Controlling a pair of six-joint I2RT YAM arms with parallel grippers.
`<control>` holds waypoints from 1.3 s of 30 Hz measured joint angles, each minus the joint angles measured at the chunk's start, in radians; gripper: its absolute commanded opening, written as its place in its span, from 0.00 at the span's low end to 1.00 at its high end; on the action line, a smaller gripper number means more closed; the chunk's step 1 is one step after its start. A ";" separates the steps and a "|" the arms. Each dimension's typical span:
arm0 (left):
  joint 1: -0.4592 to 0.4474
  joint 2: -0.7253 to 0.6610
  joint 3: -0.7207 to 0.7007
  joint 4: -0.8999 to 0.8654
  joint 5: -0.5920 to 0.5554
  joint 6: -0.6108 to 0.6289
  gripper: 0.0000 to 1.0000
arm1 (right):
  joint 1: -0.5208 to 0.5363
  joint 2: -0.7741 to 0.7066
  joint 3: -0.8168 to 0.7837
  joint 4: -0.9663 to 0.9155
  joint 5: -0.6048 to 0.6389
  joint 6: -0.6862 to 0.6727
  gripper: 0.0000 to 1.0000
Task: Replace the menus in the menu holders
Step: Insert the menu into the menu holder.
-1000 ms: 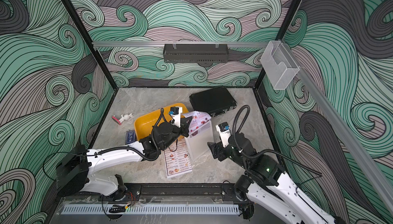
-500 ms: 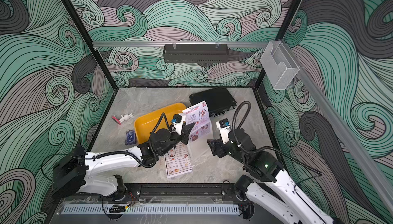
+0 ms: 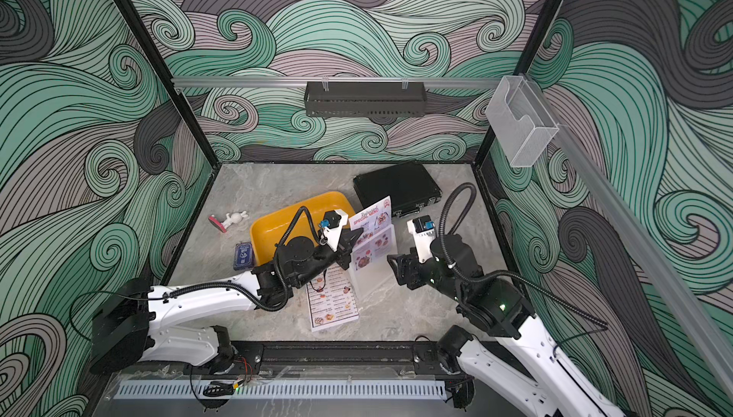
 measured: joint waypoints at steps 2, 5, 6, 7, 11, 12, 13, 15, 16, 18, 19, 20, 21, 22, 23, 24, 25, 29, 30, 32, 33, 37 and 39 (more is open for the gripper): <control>0.001 -0.013 0.000 -0.021 0.004 0.001 0.06 | -0.008 0.077 0.111 -0.024 -0.002 0.024 0.65; 0.002 -0.022 -0.001 -0.039 0.013 0.000 0.18 | -0.012 0.192 0.283 -0.041 -0.012 0.045 0.57; 0.002 -0.022 -0.001 -0.045 0.017 0.003 0.18 | -0.012 0.225 0.328 -0.046 -0.023 0.048 0.55; 0.002 -0.022 -0.001 -0.054 0.021 0.004 0.18 | -0.012 0.262 0.376 -0.048 -0.032 0.050 0.53; 0.002 -0.022 -0.001 -0.070 0.031 0.008 0.17 | -0.012 0.422 0.552 -0.082 -0.071 0.046 0.48; 0.002 -0.022 0.000 -0.072 0.031 0.012 0.16 | -0.012 0.461 0.589 -0.093 -0.074 0.044 0.47; 0.002 -0.022 0.000 -0.075 0.032 0.017 0.16 | -0.012 0.510 0.628 -0.106 -0.079 0.040 0.46; 0.002 -0.022 0.000 -0.078 0.035 0.024 0.15 | -0.012 0.588 0.680 -0.125 -0.080 0.028 0.45; 0.002 -0.022 0.000 -0.079 0.040 0.027 0.15 | -0.012 0.630 0.702 -0.137 -0.081 0.021 0.44; 0.002 -0.022 0.001 -0.081 0.048 0.032 0.15 | -0.012 0.706 0.739 -0.170 -0.080 0.006 0.44; 0.002 -0.022 0.001 -0.083 0.051 0.035 0.15 | -0.012 0.743 0.761 -0.190 -0.079 -0.003 0.43; 0.002 -0.022 0.001 -0.085 0.053 0.038 0.15 | -0.012 0.780 0.782 -0.206 -0.074 -0.011 0.43; 0.002 -0.022 0.001 -0.085 0.053 0.039 0.15 | -0.012 0.808 0.793 -0.219 -0.070 -0.019 0.43; 0.002 -0.022 0.001 -0.087 0.053 0.041 0.15 | -0.012 0.829 0.798 -0.230 -0.064 -0.026 0.43; 0.002 -0.022 0.001 -0.087 0.053 0.042 0.18 | -0.012 0.845 0.798 -0.243 -0.058 -0.034 0.43; 0.002 -0.022 0.001 -0.088 0.053 0.043 0.19 | -0.012 0.855 0.797 -0.257 -0.053 -0.039 0.43; 0.002 -0.022 0.001 -0.089 0.052 0.043 0.22 | -0.012 0.861 0.793 -0.268 -0.050 -0.045 0.43; 0.002 -0.022 0.001 -0.089 0.050 0.044 0.24 | -0.012 0.844 0.756 -0.294 -0.046 -0.052 0.43; 0.002 -0.022 0.001 -0.089 0.049 0.044 0.24 | -0.012 0.836 0.744 -0.297 -0.046 -0.051 0.44; 0.002 -0.022 0.001 -0.089 0.049 0.043 0.25 | -0.012 0.821 0.718 -0.303 -0.046 -0.051 0.45; 0.002 -0.022 0.001 -0.089 0.050 0.043 0.27 | -0.012 0.816 0.710 -0.305 -0.046 -0.048 0.45; 0.002 -0.023 0.001 -0.094 0.059 0.042 0.35 | -0.012 0.807 0.673 -0.309 -0.052 -0.041 0.45; 0.002 -0.034 0.000 -0.109 0.072 0.043 0.40 | -0.012 0.807 0.653 -0.309 -0.062 -0.037 0.45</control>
